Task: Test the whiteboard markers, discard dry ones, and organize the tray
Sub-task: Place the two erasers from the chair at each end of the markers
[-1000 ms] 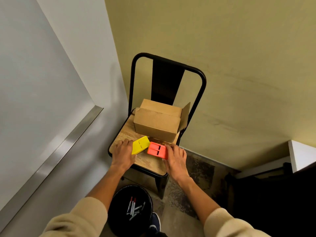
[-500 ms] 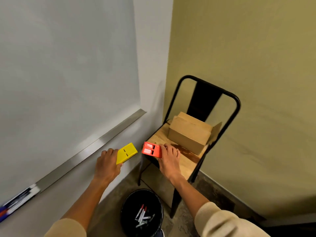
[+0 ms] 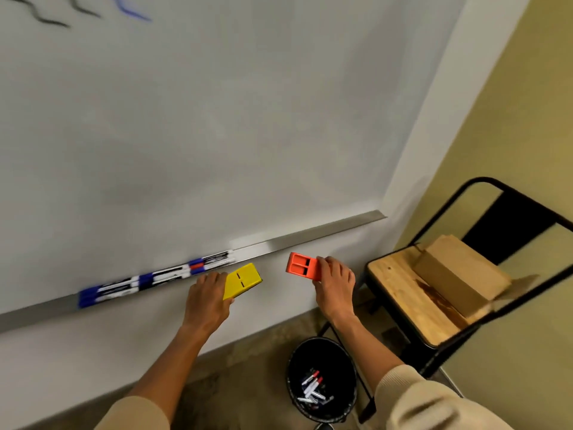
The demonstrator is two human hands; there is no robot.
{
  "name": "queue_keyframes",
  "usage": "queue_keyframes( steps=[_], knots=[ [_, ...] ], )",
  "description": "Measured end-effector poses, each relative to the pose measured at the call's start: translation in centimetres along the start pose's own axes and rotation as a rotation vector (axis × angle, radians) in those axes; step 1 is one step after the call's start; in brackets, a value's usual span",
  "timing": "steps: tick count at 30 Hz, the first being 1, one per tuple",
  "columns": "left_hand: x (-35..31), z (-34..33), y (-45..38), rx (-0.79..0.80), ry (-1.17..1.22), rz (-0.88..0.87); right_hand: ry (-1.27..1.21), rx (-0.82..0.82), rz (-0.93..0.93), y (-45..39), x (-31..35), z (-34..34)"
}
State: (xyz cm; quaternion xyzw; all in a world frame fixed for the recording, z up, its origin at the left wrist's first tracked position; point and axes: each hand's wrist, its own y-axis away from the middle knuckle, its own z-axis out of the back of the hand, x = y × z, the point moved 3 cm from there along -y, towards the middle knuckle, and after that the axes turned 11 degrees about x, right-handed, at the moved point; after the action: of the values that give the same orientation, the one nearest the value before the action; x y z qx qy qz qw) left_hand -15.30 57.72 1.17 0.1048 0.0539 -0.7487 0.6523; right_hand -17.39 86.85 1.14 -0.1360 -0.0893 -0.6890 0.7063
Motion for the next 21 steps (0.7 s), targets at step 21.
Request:
queue_keyframes(
  steps=[21],
  knots=[
    [19.9, 2.2, 5.9, -0.026, 0.023, 0.442, 0.094, 0.179, 0.17, -12.4, 11.7, -7.2]
  ],
)
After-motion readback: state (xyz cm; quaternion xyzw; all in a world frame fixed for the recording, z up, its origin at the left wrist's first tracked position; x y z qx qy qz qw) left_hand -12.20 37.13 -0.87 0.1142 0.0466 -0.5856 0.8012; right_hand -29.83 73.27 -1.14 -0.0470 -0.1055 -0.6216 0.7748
